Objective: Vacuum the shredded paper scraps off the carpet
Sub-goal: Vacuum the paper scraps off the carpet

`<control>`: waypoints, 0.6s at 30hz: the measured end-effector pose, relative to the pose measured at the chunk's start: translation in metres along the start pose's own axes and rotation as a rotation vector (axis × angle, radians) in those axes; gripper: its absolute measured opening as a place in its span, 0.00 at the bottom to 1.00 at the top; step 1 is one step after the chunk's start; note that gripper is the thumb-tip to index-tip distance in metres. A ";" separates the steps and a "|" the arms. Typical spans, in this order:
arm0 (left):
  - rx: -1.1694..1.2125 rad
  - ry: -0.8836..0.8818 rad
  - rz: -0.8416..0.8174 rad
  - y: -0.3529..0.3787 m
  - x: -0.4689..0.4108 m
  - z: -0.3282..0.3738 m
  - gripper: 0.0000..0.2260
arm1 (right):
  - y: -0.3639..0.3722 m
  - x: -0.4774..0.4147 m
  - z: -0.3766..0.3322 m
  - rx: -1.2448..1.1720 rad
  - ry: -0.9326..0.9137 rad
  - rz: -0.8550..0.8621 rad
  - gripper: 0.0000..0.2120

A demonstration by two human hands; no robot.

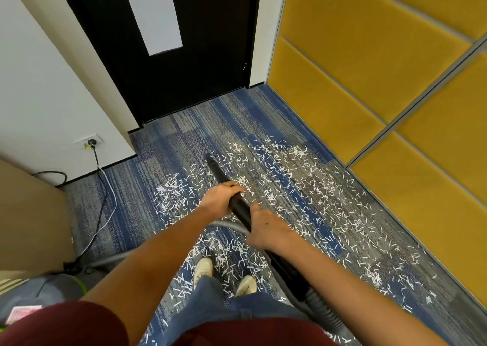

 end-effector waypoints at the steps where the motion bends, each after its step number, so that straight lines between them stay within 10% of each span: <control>1: -0.004 -0.006 0.002 0.000 0.002 0.001 0.21 | 0.001 0.001 0.000 0.002 -0.003 -0.004 0.24; 18: -0.006 -0.082 0.044 0.003 0.054 -0.029 0.17 | 0.025 0.013 -0.031 0.032 -0.089 -0.012 0.22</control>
Point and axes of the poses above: each hand's wrist, its own x-axis away from the middle knuckle, its own y-axis out of the palm, z = x × y, the point moved 3 cm from there along -x, towards the middle knuckle, and after that the axes turned 2 degrees about y, right-handed, at the moved point
